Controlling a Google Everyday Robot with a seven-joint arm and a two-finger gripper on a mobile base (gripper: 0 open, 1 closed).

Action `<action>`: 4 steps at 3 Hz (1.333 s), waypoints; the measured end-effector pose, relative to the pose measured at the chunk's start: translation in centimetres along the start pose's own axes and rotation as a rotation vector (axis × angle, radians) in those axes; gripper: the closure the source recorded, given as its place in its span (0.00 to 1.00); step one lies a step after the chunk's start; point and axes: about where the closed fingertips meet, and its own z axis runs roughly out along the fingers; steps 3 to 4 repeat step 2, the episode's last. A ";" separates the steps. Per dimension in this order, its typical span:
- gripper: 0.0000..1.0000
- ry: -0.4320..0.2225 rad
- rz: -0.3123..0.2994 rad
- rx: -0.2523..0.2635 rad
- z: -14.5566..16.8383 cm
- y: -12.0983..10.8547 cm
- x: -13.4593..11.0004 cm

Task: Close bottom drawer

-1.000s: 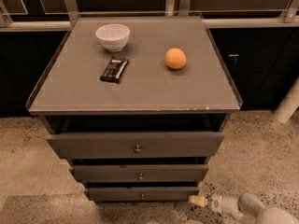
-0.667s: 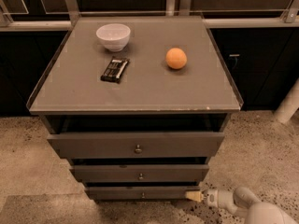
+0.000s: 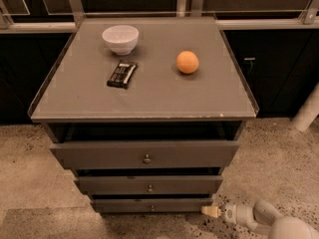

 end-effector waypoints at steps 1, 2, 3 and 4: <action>1.00 -0.065 0.025 0.082 -5.4 0.3 0.4; 0.90 -0.092 0.082 0.102 -8.2 0.8 3.4; 0.90 -0.092 0.082 0.102 -8.2 0.8 3.4; 0.90 -0.092 0.082 0.102 -8.2 0.8 3.4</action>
Offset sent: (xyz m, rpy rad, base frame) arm -0.0147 -0.0361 0.0216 -0.0434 -0.0075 -0.0793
